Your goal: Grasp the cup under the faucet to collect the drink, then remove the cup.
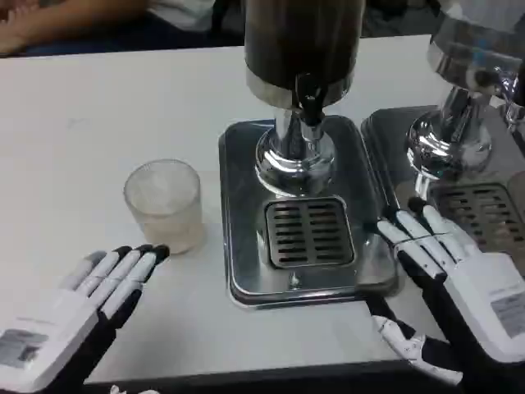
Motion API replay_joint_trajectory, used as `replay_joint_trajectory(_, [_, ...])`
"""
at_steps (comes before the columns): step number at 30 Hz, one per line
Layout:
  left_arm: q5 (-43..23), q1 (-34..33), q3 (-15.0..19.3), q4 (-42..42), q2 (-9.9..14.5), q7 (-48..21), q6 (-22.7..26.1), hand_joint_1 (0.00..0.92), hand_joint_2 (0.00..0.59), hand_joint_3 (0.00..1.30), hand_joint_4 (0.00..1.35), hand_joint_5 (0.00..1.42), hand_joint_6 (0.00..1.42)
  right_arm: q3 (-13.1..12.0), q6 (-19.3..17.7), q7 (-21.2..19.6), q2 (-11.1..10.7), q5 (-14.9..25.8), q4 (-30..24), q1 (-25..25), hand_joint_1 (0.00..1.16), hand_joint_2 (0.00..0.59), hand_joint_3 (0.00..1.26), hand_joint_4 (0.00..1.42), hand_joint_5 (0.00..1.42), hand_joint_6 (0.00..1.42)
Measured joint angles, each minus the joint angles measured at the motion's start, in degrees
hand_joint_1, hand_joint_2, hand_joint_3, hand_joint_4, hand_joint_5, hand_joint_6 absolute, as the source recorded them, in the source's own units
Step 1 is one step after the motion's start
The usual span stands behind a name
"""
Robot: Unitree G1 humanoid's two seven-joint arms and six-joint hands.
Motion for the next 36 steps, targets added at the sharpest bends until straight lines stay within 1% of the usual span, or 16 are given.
replay_joint_trajectory(12, [-1.82, -0.43, -0.34, 0.05, 0.34, 0.00, 0.58, 0.000, 0.054, 0.00, 0.00, 0.00, 0.00, 0.00, 0.02, 0.00, 0.27, 0.86, 0.12, -0.45, 0.32, 0.469, 0.19, 0.11, 0.04, 0.11])
replay_joint_trajectory(16, [-2.58, -0.76, -0.52, 0.98, 0.36, 0.27, 0.15, 0.000, 0.035, 0.00, 0.00, 0.00, 0.00, -0.01, 0.12, 0.00, 0.34, 1.24, 0.12, -0.54, 0.32, 0.469, 0.19, 0.13, 0.04, 0.11])
replay_joint_trajectory(19, [-4.23, -0.94, -0.46, 2.53, 0.03, 3.12, -1.76, 0.000, 0.023, 0.00, 0.00, 0.00, 0.00, -0.09, 0.56, 0.00, 0.50, 2.07, 0.12, -0.55, 0.32, 0.469, 0.19, 0.14, 0.05, 0.11])
replay_joint_trajectory(21, [-5.43, -1.73, -0.18, 3.53, -0.71, 5.97, -3.34, 0.000, 0.019, 0.00, 0.00, 0.00, 0.04, -0.08, 0.93, 0.00, 0.71, 2.30, 0.11, -0.61, 0.32, 0.469, 0.20, 0.15, 0.06, 0.12])
replay_joint_trajectory(22, [-6.62, -2.46, -0.03, 4.47, -1.34, 7.40, -4.06, 0.000, 0.013, 0.00, 0.00, 0.00, 0.06, -0.02, 1.36, 0.00, 1.03, 2.30, 0.08, -0.65, 0.32, 0.469, 0.20, 0.15, 0.06, 0.12])
replay_joint_trajectory(24, [-8.21, -3.49, 0.11, 6.26, -1.42, 8.55, -5.37, 0.000, 0.005, 0.00, 0.00, 0.02, 0.09, 0.35, 2.26, 0.00, 1.75, 2.25, -0.11, -0.73, 0.32, 0.469, 0.20, 0.16, 0.07, 0.13])
replay_joint_trajectory(25, [-9.01, -4.57, 0.12, 7.74, -1.61, 9.08, -5.73, 0.000, 0.004, 0.00, 0.00, 0.02, 0.09, 0.67, 2.92, 0.00, 2.49, 2.18, -0.32, -0.78, 0.32, 0.469, 0.20, 0.16, 0.07, 0.14])
replay_joint_trajectory(28, [-10.05, -7.94, 0.11, 11.14, -2.35, 10.33, -5.20, 0.000, 0.001, 0.00, 0.00, 0.04, 0.10, 1.74, 3.45, 0.00, 3.67, 2.12, -0.83, -1.12, 0.32, 0.469, 0.21, 0.17, 0.08, 0.14])
replay_joint_trajectory(32, [-10.71, -12.04, -0.17, 15.18, -2.61, 11.61, -4.13, 0.000, 0.002, 0.00, 0.00, 0.06, 0.13, 2.17, 4.13, 0.00, 4.64, 2.14, -1.00, -1.56, 0.32, 0.478, 0.22, 0.20, 0.10, 0.15])
replay_joint_trajectory(36, [-11.87, -17.98, -0.72, 23.32, -3.16, 13.37, -4.64, 0.003, 0.000, 0.00, 0.00, 0.08, 0.13, 2.62, 4.24, -0.07, 5.13, 2.15, -0.90, -2.30, 0.33, 0.478, 0.22, 0.22, 0.12, 0.16])
